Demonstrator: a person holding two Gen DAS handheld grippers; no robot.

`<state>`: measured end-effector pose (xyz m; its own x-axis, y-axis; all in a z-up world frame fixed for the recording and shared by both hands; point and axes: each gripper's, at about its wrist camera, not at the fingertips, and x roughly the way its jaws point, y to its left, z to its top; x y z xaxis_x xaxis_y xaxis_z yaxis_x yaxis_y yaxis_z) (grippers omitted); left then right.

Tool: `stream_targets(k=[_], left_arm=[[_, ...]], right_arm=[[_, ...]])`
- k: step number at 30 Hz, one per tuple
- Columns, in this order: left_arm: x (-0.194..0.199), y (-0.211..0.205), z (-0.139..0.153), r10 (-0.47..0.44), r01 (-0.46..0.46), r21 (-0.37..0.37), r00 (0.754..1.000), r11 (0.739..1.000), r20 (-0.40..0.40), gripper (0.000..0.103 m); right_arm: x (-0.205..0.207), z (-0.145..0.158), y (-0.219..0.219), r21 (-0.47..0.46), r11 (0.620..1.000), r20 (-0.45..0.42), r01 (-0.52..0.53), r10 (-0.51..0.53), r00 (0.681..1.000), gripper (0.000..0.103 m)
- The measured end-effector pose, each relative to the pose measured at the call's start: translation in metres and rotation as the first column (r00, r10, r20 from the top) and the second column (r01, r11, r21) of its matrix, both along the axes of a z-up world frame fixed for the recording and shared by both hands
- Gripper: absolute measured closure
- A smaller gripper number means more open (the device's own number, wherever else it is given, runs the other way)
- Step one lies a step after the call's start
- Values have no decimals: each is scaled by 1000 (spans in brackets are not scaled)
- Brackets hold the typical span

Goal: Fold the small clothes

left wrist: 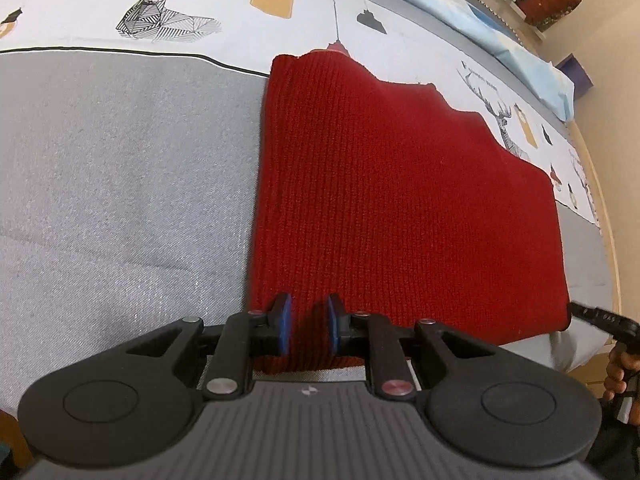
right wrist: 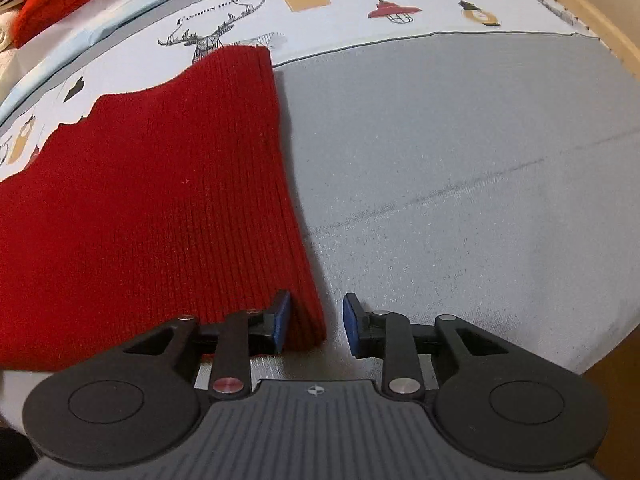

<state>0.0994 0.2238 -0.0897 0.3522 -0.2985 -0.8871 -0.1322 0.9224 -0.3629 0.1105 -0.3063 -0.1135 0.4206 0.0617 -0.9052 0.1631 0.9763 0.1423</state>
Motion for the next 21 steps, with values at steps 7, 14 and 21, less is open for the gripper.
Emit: stream_targets(k=[7, 14, 21], left_arm=[[-3, 10, 11, 48, -47, -17, 998, 999, 47, 84], [-17, 39, 34, 139, -129, -82, 982, 988, 128, 82], [-30, 68, 40, 179, -170, -73, 973, 983, 145, 81]], right_arm=[[-6, 10, 9, -78, 997, 71, -1, 6, 997, 73], [-19, 28, 19, -19, 999, 210, 31, -26, 977, 70], [-15, 15, 27, -114, 980, 151, 166, -148, 977, 68]])
